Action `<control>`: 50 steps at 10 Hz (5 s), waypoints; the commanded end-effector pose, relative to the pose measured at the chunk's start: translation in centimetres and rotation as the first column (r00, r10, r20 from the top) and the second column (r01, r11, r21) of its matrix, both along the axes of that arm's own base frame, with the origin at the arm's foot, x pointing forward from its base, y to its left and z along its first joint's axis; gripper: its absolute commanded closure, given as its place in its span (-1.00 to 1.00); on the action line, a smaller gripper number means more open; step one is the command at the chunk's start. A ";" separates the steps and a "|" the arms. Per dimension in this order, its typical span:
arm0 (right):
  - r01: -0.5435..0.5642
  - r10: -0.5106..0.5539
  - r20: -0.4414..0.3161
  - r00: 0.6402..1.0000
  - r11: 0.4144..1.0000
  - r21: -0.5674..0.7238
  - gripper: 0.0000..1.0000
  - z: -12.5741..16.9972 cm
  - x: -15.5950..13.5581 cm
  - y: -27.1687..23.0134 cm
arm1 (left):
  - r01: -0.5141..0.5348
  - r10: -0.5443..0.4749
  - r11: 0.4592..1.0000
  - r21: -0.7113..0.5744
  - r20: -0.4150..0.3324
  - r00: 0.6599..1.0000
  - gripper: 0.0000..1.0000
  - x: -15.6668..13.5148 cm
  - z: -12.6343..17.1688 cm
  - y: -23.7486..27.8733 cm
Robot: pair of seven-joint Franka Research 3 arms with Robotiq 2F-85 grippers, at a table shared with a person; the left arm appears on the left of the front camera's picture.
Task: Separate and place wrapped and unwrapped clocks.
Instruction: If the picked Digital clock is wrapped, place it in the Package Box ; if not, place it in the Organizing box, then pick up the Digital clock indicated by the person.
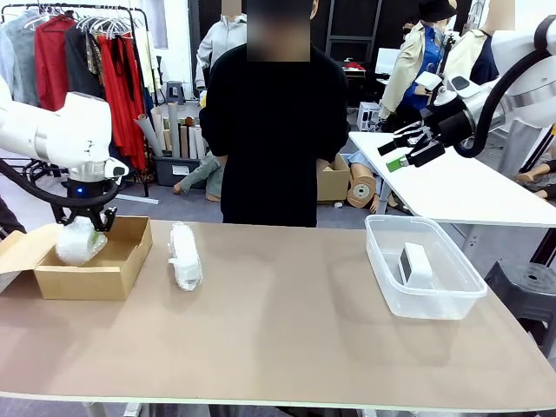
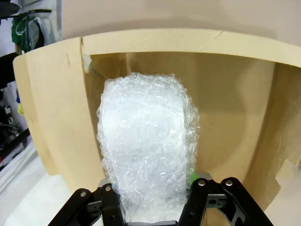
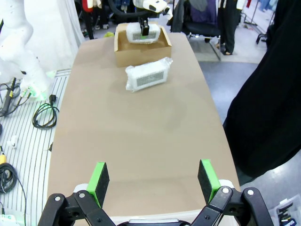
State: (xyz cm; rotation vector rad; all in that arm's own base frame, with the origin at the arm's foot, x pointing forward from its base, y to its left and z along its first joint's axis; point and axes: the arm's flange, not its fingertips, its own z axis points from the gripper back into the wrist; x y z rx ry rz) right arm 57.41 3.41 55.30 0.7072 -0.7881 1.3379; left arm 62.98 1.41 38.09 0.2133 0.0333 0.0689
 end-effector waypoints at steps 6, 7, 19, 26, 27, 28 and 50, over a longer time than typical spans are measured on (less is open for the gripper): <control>0.002 -0.002 0.005 1.000 1.000 0.000 -1.00 0.2 0.0 0.0 | 0.007 -0.008 0.999 -0.033 -0.048 0.999 1.00 1.6 -1.8 0.6; 0.002 -0.002 0.005 1.000 1.000 0.000 -1.00 0.2 0.0 0.0 | 0.011 -0.013 0.999 -0.037 -0.057 0.998 1.00 1.7 -1.9 0.7; 0.002 -0.002 0.005 1.000 1.000 0.000 -1.00 0.2 0.0 0.0 | 0.020 -0.022 0.999 -0.031 -0.090 0.996 -1.00 1.5 -2.5 0.8; 0.002 -0.002 0.005 1.000 1.000 0.000 -1.00 0.2 0.0 0.0 | 0.042 -0.043 0.999 -0.024 -0.027 0.999 -1.00 -0.3 0.5 -0.2; 0.002 -0.002 0.005 1.000 1.000 0.000 -1.00 0.2 0.0 0.0 | 0.044 -0.044 0.999 -0.030 -0.014 0.999 -1.00 -0.7 1.2 -0.3; 0.002 -0.002 0.005 1.000 1.000 0.000 -1.00 0.2 0.0 0.0 | 0.036 -0.036 0.999 -0.030 -0.009 0.999 -1.00 -0.8 1.7 -0.2; 0.002 -0.002 0.005 1.000 1.000 0.000 -1.00 0.2 0.0 0.0 | 0.455 -0.502 0.820 -0.347 -0.055 0.863 -1.00 -3.8 9.7 1.7</control>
